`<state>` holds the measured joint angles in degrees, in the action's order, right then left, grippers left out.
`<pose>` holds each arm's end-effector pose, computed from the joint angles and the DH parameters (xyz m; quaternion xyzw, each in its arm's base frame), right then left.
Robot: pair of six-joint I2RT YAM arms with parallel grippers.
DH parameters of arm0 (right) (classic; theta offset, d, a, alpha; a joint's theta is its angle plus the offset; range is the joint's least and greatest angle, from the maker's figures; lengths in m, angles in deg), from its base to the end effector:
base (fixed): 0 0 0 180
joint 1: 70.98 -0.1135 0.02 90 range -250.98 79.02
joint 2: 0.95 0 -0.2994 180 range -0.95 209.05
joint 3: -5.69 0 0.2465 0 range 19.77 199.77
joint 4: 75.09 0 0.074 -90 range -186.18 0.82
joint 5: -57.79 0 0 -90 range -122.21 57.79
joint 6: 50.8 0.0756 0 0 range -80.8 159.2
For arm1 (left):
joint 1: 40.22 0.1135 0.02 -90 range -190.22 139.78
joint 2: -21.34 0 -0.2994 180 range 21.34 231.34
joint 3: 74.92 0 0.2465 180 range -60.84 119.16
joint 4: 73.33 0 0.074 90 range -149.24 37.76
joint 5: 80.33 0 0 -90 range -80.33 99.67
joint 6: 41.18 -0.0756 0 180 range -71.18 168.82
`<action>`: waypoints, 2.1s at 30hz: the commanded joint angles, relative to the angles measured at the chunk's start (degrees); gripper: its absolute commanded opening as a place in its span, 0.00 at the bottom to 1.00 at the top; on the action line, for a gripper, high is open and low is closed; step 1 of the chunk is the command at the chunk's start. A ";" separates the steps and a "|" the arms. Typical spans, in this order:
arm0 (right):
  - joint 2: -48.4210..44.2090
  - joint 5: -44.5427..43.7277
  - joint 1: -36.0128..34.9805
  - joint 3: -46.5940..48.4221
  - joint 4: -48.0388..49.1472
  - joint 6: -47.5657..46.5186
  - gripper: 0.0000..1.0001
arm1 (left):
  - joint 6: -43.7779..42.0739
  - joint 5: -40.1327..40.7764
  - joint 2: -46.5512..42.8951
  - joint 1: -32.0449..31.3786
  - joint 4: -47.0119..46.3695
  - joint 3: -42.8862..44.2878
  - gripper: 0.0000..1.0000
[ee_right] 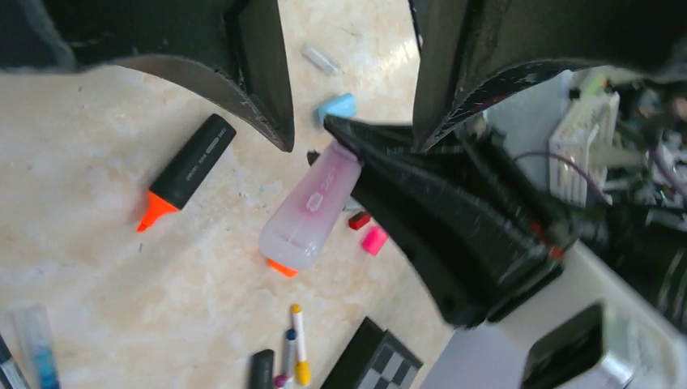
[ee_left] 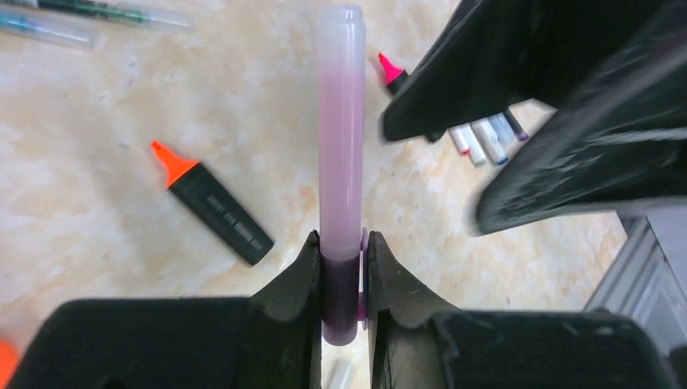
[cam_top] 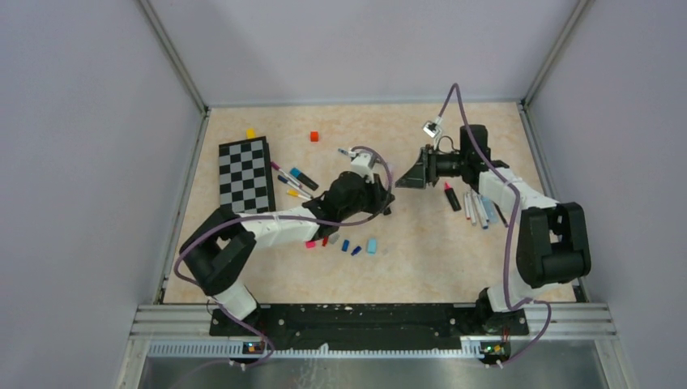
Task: Open the pen caps
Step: Pick up the pen from the center of the board.
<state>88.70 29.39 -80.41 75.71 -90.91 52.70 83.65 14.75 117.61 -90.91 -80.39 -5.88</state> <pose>0.3244 0.1213 0.2663 -0.2074 0.7713 0.5243 0.2953 0.2662 -0.3146 0.2468 0.0879 0.8149 -0.3615 0.4445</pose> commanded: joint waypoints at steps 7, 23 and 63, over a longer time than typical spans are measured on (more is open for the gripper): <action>-5.93 12.58 0.72 9.52 -39.55 -58.02 0.63 | -6.46 -41.24 -12.62 11.99 -4.19 -10.83 0.00; -6.92 13.48 0.44 3.14 -66.78 -114.76 0.76 | -26.27 -54.03 -6.62 8.27 24.05 1.05 0.00; 7.04 16.36 -8.46 11.71 -74.52 -105.61 0.43 | -28.91 -46.03 -10.10 5.07 19.40 -0.29 0.00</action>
<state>95.56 42.90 -87.86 85.16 -165.12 -52.59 54.73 -31.41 109.54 -86.00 -57.77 -5.88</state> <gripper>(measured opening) 0.437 0.227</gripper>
